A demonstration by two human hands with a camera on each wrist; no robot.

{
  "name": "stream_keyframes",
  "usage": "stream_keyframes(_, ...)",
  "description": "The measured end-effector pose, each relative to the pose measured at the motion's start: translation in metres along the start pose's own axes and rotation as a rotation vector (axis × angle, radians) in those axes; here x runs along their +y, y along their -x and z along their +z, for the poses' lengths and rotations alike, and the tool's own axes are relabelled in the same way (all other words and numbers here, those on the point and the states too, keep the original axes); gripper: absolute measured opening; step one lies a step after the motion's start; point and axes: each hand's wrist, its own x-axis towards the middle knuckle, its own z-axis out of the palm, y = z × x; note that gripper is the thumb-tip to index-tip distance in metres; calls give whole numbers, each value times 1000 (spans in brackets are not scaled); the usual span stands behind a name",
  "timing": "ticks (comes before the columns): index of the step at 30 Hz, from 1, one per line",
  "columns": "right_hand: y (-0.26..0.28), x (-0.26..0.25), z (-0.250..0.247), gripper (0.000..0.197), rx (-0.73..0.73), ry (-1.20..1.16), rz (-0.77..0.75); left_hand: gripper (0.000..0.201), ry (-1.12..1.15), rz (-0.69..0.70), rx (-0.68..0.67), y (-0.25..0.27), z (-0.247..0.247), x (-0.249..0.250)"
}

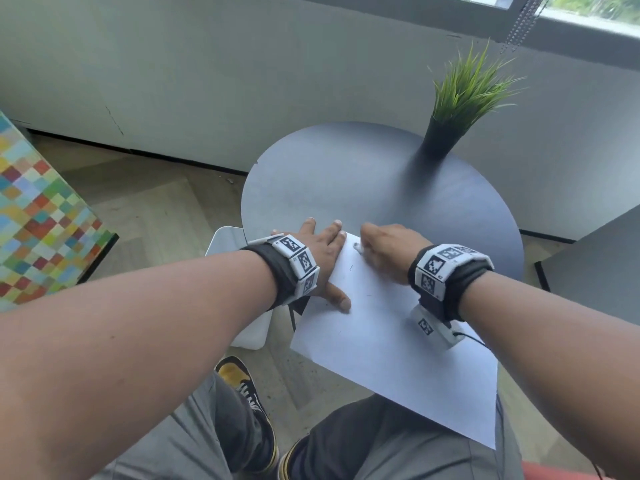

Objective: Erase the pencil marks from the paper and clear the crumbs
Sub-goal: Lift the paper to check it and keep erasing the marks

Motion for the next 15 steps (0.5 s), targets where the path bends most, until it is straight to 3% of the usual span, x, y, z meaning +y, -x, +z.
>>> stream_keyframes(3, 5, -12, 5, 17, -30, 0, -72, 139, 7, 0, -3, 1, 0, 0)
stream_keyframes(5, 13, -20, 12, 33, -104, -17, -194, 139, 8, -1, -11, 1, -1, -1)
stream_keyframes(10, 5, -2, -2, 24, 5, 4, 19, 138, -20, 3, 9, 2, -1, -1)
stream_keyframes(15, 25, -18, 11, 22, -48, -63, -161, 137, -28, 7, 19, 4, -1, -1)
